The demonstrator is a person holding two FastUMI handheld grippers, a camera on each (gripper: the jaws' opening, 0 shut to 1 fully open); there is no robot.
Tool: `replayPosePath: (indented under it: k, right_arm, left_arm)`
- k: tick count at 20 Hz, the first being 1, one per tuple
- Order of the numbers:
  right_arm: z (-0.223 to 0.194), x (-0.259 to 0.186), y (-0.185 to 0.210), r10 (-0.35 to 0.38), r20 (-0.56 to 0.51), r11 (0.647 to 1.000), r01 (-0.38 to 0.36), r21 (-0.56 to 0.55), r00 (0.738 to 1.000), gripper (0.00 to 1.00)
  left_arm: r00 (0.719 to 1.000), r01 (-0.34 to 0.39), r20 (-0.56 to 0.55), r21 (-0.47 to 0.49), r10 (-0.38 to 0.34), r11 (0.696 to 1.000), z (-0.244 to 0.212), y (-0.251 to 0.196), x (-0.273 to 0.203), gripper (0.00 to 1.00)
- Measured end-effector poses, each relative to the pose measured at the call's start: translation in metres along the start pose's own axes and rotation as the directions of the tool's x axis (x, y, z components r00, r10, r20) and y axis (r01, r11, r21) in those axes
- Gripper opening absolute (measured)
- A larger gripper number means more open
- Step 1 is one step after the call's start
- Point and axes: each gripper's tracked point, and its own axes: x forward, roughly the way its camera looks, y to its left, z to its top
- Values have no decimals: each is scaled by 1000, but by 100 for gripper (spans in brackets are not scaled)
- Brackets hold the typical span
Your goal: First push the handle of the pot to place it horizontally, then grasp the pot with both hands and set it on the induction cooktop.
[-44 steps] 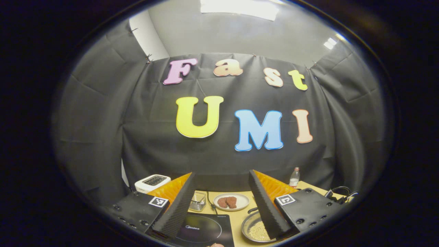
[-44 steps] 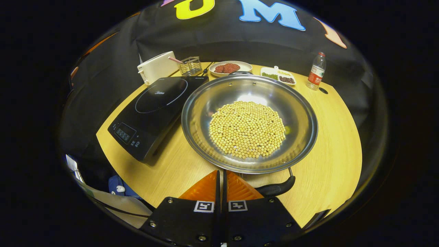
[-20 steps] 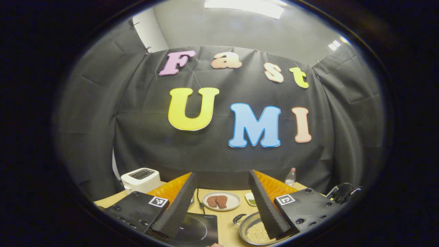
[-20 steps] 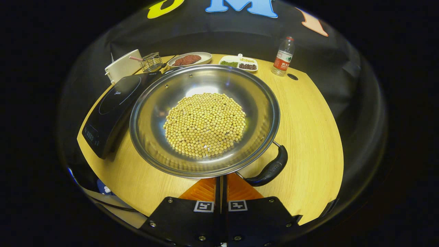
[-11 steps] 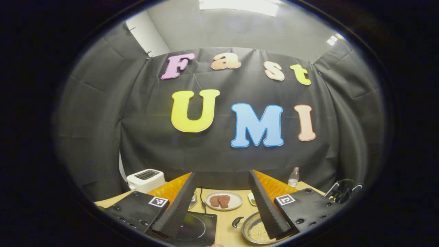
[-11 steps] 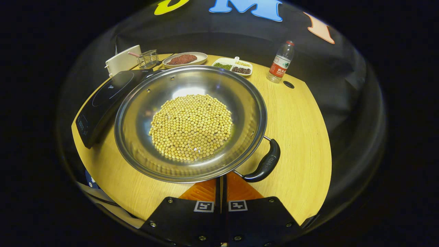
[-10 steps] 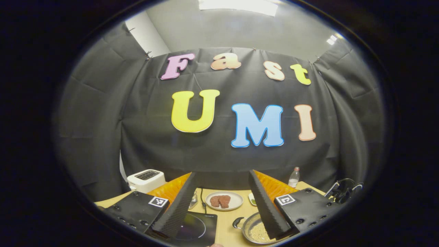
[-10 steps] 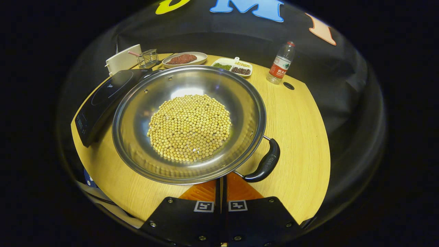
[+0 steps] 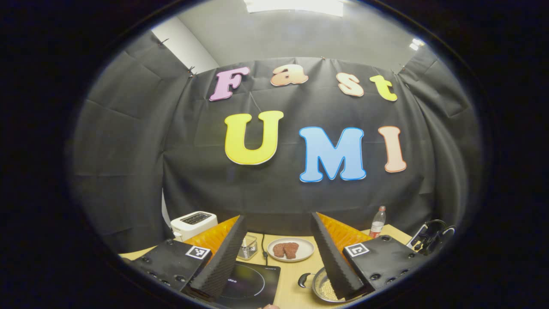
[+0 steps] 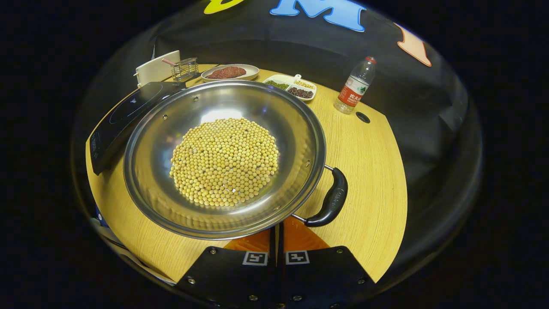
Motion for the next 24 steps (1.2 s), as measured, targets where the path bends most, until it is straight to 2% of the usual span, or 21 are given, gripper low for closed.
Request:
replayPosePath:
  k: [2,4,7,10,14,17,19,21,22,23,24]
  right_arm:
    - [5,4,-4,-9,12,1000,9,-15,1000,1]
    - [8,10,-6,-15,18,1000,15,-19,1000,1]
    - [15,17,-11,-26,31,1000,26,-1,999,1]
    - [19,18,-18,-45,43,999,44,28,998,1]
    - [24,9,-35,-91,79,989,81,123,993,1]
    - [28,-10,-52,-152,137,974,124,192,979,1]
    - [41,-28,-59,-187,210,961,133,244,960,1]
    - [54,-43,-60,-192,273,948,106,300,943,12]
    - [59,-49,-59,-191,298,944,91,318,935,35]
    - [65,-56,-58,-190,324,941,78,331,927,46]
    - [72,-61,-59,-196,347,939,73,337,917,66]
  left_arm:
    - [1000,-15,1,6,15,1000,1,1,-3,100]
    - [1000,-32,1,13,32,999,0,4,-7,97]
    - [999,-52,-5,19,52,998,-1,7,-11,94]
    - [998,-61,-12,22,61,998,-4,7,-11,95]
    - [999,-48,-24,25,49,999,-10,1,-5,98]
    - [999,-29,-38,23,30,999,-18,-5,5,94]
    - [999,-12,-42,32,13,999,-20,-10,9,100]
    - [999,10,-47,40,-8,999,-25,-18,16,100]
    - [998,21,-52,41,-19,999,-26,-22,18,100]
    - [998,31,-56,40,-29,999,-29,-26,21,100]
    - [997,42,-61,37,-40,998,-31,-30,24,100]
